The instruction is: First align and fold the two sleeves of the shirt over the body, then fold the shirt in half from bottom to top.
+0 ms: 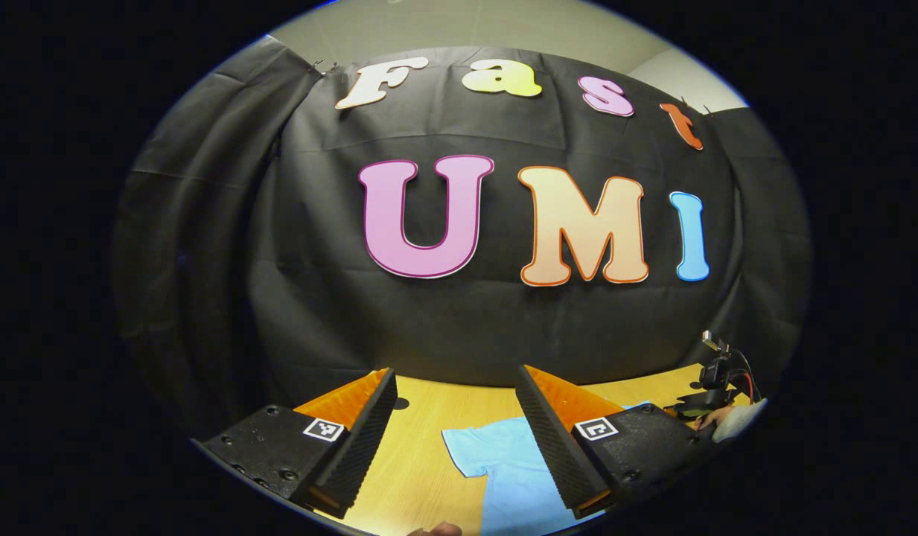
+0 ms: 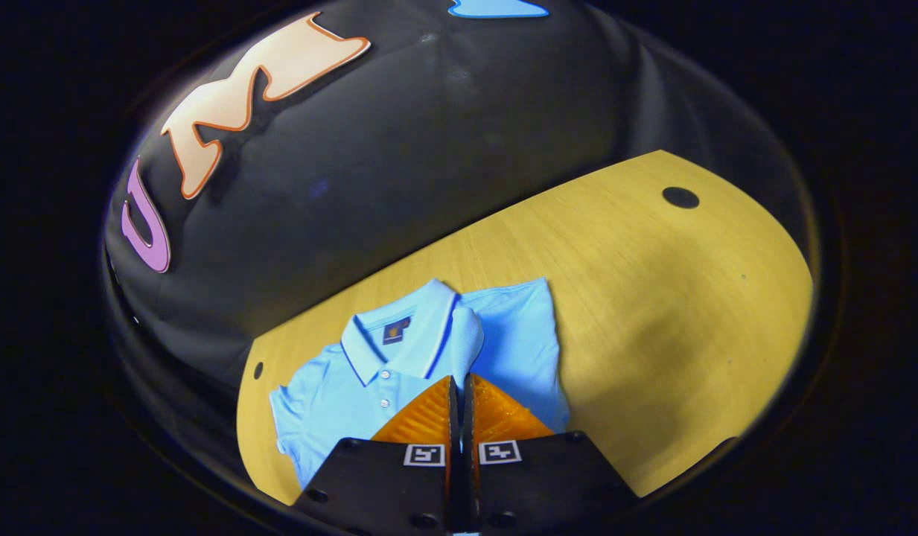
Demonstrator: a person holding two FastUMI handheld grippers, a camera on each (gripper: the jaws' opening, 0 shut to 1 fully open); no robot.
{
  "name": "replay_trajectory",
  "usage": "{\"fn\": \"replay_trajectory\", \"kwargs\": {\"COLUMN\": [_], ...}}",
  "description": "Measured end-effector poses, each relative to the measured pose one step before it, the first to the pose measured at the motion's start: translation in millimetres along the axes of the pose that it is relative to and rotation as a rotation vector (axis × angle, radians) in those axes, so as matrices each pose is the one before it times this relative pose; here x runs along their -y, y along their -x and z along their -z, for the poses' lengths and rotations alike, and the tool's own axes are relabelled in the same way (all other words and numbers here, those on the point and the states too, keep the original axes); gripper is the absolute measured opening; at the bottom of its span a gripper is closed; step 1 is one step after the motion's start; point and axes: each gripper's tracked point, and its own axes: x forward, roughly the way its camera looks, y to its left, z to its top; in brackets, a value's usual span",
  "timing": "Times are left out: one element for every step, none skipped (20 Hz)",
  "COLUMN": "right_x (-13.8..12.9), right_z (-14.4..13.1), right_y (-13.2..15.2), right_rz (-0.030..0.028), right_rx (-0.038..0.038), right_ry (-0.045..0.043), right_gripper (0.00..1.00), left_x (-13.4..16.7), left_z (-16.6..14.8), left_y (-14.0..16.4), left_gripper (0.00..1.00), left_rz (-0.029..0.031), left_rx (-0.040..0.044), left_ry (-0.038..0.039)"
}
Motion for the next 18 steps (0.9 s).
{"fn": "replay_trajectory", "kwargs": {"right_x": [-5.56,-2.23,-4.22,-6.10,-1.76,-4.15,-6.15,-3.66,-2.40,-1.25,-2.30,-0.83,-1.52,-0.27,0.58,0.66,3.49,4.52], "right_z": [4.64,4.83,4.06,7.48,1.82,0.45,-2.14,-2.97,-4.59,-3.65,-5.26,-2.27,-3.73,-3.74,-3.32,-3.73,-3.01,-1.60], "right_y": [-3.82,-2.61,-3.05,-2.03,1.54,6.09,4.32,4.56,5.53,8.53,8.34,5.67,7.38,10.54,9.60,9.22,7.55,7.81], "right_rz": [-0.00763,-0.00437,-0.00422,-0.01410,0.00141,-0.01816,-0.02299,-0.01145,-0.00036,0.00086,-0.00233,-0.00022,-0.00197,0.00244,0.00203,0.00062,0.00659,0.00765], "right_rx": [-0.00600,-0.00716,-0.01187,-0.01371,-0.01035,0.00078,0.01466,0.02989,0.02524,0.02265,0.01844,0.01354,0.01320,0.01127,0.00672,0.00773,0.00705,0.00770], "right_ry": [-0.00395,-0.00142,-0.00494,-0.00906,-0.00059,0.00700,0.01550,0.03619,0.03479,0.03430,0.03114,0.02821,0.02613,0.01993,0.01378,0.00892,0.00748,0.00532], "right_gripper": [0.03,0.02,0.02,0.02,0.07,0.11,0.38,0.65,0.92,0.91,0.89,0.90,0.97,0.97,0.97,0.97,0.97,0.97], "left_x": [-2.90,-2.16,-2.21,-2.58,-2.96,-2.15,-1.83,-1.47,0.04,-0.21,0.91,1.22,1.26,0.54,-0.37,-0.36,0.06,-0.37], "left_z": [2.58,2.12,5.18,4.39,4.79,2.52,4.58,2.94,4.58,3.79,5.49,6.42,8.78,7.66,11.00,10.23,11.66,10.18], "left_y": [-0.74,-1.59,-1.16,-1.70,-2.31,-2.35,-3.91,-4.09,-5.99,-5.77,-6.58,-6.59,-8.61,-9.92,-10.79,-10.37,-11.81,-11.35], "left_gripper": [0.96,0.96,0.96,0.96,0.96,0.96,0.96,0.96,0.95,0.95,0.96,0.95,0.95,0.95,0.95,0.95,0.96,0.95], "left_rz": [-0.00257,-0.00246,-0.00379,-0.00486,-0.00555,-0.00395,-0.00301,-0.00367,0.00098,0.00102,0.00103,0.00482,0.00429,0.00361,0.00092,-0.00123,-0.00242,-0.00148], "left_rx": [-0.00381,-0.00480,-0.01118,-0.01432,-0.00950,-0.00600,-0.00706,-0.00626,-0.00553,-0.00636,-0.00793,-0.00983,-0.01073,-0.01281,-0.02151,-0.02014,-0.02143,-0.02126], "left_ry": [0.00519,0.00920,0.00721,0.00580,0.00626,0.00624,0.00239,0.00008,0.00393,0.00449,0.00227,0.00164,0.00412,0.00360,0.00412,0.00602,0.00188,0.00260]}}
